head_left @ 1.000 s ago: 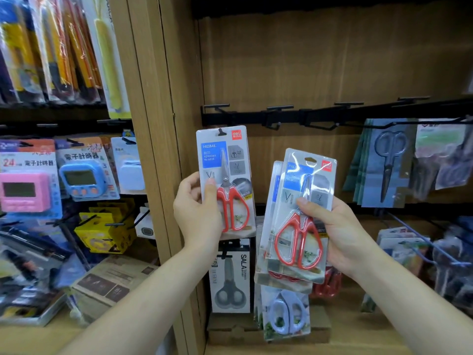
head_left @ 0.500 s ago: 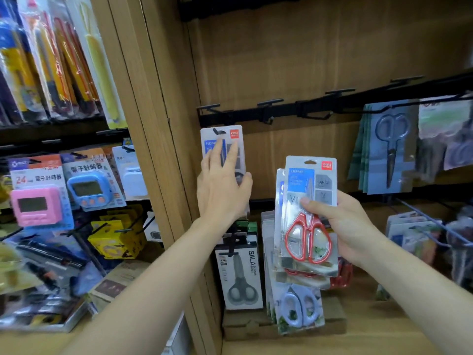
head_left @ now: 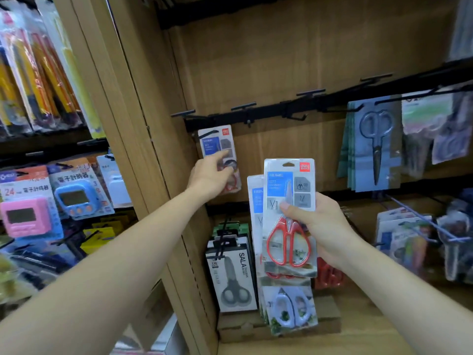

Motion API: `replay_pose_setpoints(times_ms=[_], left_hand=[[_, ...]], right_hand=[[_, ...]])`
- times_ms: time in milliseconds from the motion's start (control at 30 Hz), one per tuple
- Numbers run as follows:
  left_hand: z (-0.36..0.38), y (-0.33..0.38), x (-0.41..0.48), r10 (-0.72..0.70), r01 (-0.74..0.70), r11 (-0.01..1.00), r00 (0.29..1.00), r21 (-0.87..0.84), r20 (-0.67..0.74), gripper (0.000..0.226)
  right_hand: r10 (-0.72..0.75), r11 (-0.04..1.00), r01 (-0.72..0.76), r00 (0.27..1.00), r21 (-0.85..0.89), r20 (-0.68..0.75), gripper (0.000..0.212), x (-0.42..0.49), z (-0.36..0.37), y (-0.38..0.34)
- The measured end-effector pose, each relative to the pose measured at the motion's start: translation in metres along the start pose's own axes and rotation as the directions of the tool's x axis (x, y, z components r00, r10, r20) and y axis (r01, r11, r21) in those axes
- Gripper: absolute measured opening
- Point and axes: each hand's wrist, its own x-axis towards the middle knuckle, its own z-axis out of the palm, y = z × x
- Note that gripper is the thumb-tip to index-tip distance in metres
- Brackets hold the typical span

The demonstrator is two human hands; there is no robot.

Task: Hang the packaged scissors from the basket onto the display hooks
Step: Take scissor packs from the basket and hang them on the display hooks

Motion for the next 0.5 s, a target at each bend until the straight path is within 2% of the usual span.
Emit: replay_pose_setpoints(times_ms=[67,100,133,200,233,267,367,433,500], left_hand=[[-0.010,0.001,-0.041,0.171,-0.176,0.984,0.962,-0.007,-0.215,0.041],[-0.017,0.001,-0.062,0.287,-0.286,0.957,0.899,0.052,-0.331,0.038],[-0.024,0.000,-0.080,0.393,-0.375,0.917,0.807,0.132,-0.441,0.036],[-0.036,-0.007,-0.100,0.512,-0.407,0.858,0.621,0.314,-0.594,0.035],[-0.040,-0.011,-0.102,0.512,-0.352,0.859,0.580,0.373,-0.634,0.040],[-0.043,-0.019,-0.101,0.479,-0.266,0.876,0.580,0.403,-0.659,0.050],[-0.046,-0.046,-0.090,0.367,-0.038,0.886,0.665,0.461,-0.650,0.080],[-0.045,-0.061,-0.086,0.359,-0.025,0.882,0.683,0.471,-0.636,0.086],[-0.042,-0.068,-0.082,0.394,-0.082,0.885,0.655,0.458,-0.644,0.083]], right_hand=[[-0.017,1.000,0.017,1.000,-0.014,0.010,0.027,0.000,0.003,0.002],[-0.017,1.000,0.017,1.000,-0.010,0.023,0.026,-0.001,0.005,0.003],[-0.014,1.000,0.014,0.999,0.000,0.040,0.026,-0.001,0.008,0.003],[-0.007,1.000,0.007,0.998,0.006,0.058,0.027,-0.003,0.016,0.005],[-0.007,1.000,0.006,0.998,0.005,0.059,0.028,-0.003,0.021,0.007],[-0.007,1.000,0.006,0.998,0.008,0.058,0.029,-0.003,0.026,0.010],[-0.006,0.999,0.004,0.999,0.032,0.054,0.031,-0.002,0.043,0.013],[-0.033,0.998,0.030,0.998,0.062,0.051,0.030,0.000,0.054,0.010],[-0.068,0.994,0.063,0.996,0.087,0.050,0.030,0.002,0.067,0.005]])
